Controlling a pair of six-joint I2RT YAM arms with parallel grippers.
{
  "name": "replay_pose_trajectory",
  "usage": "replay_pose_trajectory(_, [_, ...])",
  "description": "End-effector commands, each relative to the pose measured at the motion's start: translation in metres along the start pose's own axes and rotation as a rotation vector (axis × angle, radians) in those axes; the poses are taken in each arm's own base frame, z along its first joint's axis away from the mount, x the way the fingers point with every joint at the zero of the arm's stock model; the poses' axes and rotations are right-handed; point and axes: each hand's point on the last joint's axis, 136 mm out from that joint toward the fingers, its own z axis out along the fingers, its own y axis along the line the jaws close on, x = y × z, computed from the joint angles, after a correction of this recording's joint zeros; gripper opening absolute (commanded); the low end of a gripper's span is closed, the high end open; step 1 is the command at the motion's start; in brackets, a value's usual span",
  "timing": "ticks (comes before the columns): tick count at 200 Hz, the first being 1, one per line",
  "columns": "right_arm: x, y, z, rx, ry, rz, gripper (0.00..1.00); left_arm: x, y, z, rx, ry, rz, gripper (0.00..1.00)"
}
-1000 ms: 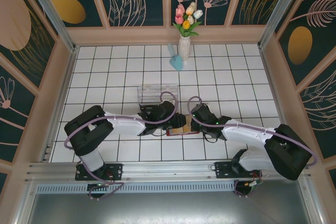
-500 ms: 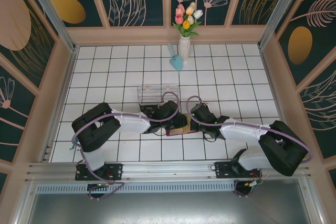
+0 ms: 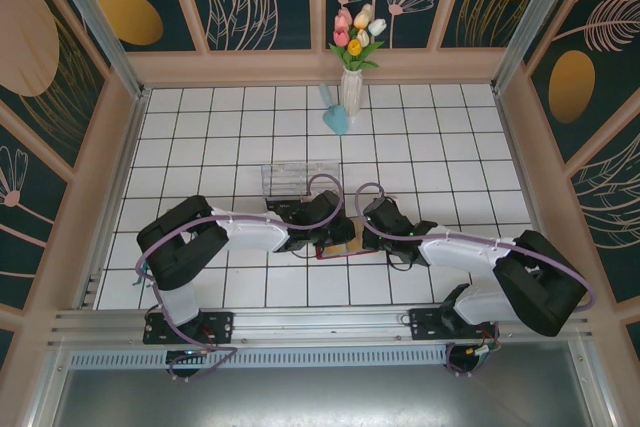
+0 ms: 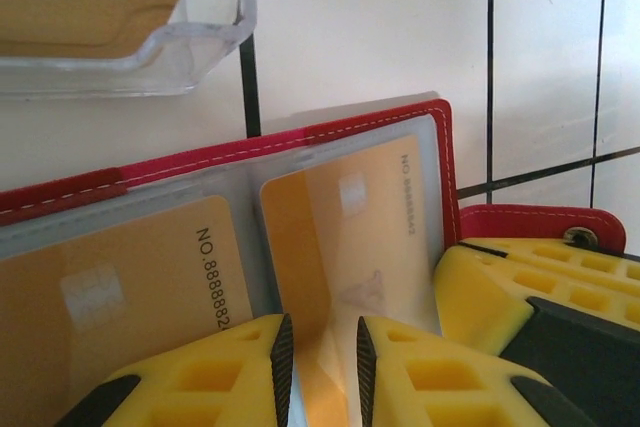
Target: Take the credit cards out of the card holder
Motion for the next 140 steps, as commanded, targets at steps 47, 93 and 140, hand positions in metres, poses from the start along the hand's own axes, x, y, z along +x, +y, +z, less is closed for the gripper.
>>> replay_pose_trajectory(47, [0.015, -0.007, -0.002, 0.001, 0.04, 0.012, 0.11, 0.016, 0.05, 0.012, -0.245, 0.066, -0.031, 0.28])
replay_pose_trajectory(93, [0.014, -0.005, -0.002, -0.007, 0.036, 0.015, 0.11, 0.009, 0.049, 0.009, -0.293, 0.056, -0.008, 0.31])
replay_pose_trajectory(140, [0.014, -0.003, 0.0, -0.017, 0.033, 0.02, 0.11, 0.01, 0.052, 0.009, -0.321, 0.063, 0.005, 0.32])
